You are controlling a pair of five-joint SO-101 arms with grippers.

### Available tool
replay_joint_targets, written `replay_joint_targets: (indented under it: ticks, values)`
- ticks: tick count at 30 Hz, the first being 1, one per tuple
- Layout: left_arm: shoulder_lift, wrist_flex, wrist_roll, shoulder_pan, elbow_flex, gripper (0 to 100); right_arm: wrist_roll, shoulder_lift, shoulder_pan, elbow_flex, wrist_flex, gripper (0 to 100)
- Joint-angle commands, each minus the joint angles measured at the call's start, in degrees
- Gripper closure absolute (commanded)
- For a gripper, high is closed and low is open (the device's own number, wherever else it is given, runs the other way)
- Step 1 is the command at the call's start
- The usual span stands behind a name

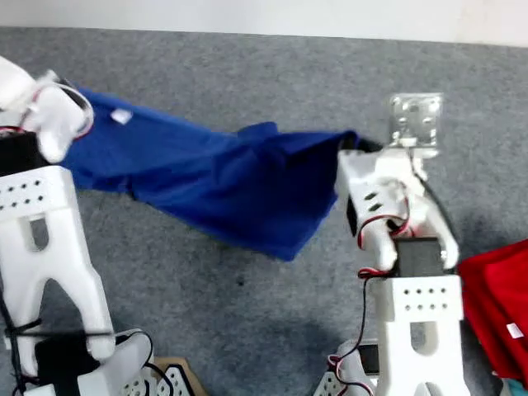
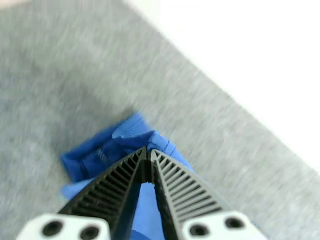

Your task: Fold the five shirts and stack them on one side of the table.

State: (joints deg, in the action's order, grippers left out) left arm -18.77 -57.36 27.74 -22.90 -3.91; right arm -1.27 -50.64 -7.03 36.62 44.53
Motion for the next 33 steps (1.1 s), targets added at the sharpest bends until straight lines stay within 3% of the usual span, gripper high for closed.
replay_joint_targets:
  ticks: [1, 9, 22, 27, 33]
  values:
    - [-2.77, -2.90, 0.70, -3.65, 12.88, 99, -4.40, -0.92, 1.63, -10.77, -0.04, 99.1]
    - [-2.86, -9.58, 0.70, -8.57, 33.63, 99, -11.16, -1.01, -1.71, -31.96, 9.80, 99.1]
    - [-2.86, -30.59, 0.79, -15.25, 73.63, 99, -14.95, -0.75, -8.57, -71.34, 31.52, 99.1]
    - [-2.86, -34.90, 0.79, -15.52, 82.51, 99, -14.95, -0.75, -8.48, -78.02, 35.30, 99.1]
    - [-2.86, -35.43, 0.79, -15.52, 84.53, 99, -15.03, -0.66, -8.48, -78.37, 35.65, 99.1]
